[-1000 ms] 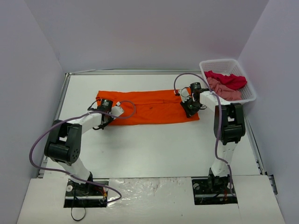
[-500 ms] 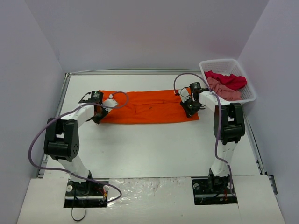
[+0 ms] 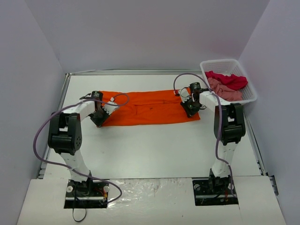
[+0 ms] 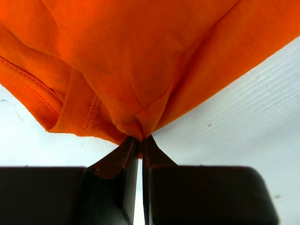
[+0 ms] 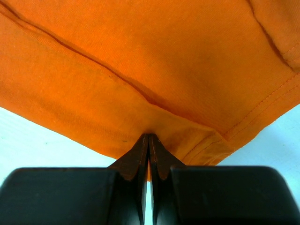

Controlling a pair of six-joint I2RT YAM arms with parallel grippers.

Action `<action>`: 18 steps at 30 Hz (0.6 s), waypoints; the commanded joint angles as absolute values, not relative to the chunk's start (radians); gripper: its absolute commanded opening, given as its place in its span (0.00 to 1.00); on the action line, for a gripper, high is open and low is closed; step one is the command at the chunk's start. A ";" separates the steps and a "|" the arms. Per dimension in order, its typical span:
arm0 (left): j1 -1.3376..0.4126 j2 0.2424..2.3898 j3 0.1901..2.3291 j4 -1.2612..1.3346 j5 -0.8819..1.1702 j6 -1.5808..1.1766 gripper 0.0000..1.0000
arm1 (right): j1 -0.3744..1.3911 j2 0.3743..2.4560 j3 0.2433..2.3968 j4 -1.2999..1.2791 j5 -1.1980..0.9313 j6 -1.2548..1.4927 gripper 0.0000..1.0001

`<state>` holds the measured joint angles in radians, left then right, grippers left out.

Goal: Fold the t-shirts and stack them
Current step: Fold the other side of the tshirt into a rectangle

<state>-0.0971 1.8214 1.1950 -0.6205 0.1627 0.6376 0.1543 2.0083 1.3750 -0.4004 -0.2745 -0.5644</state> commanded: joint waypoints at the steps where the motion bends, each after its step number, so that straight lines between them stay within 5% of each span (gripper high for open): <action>1: -0.052 1.851 1.233 -0.713 0.250 0.637 0.03 | 0.152 2.114 1.328 -0.410 -0.184 -0.581 0.00; 18: 0.103 2.028 1.422 -0.925 0.515 0.696 0.05 | 0.160 2.129 1.325 -0.411 -0.166 -0.589 0.00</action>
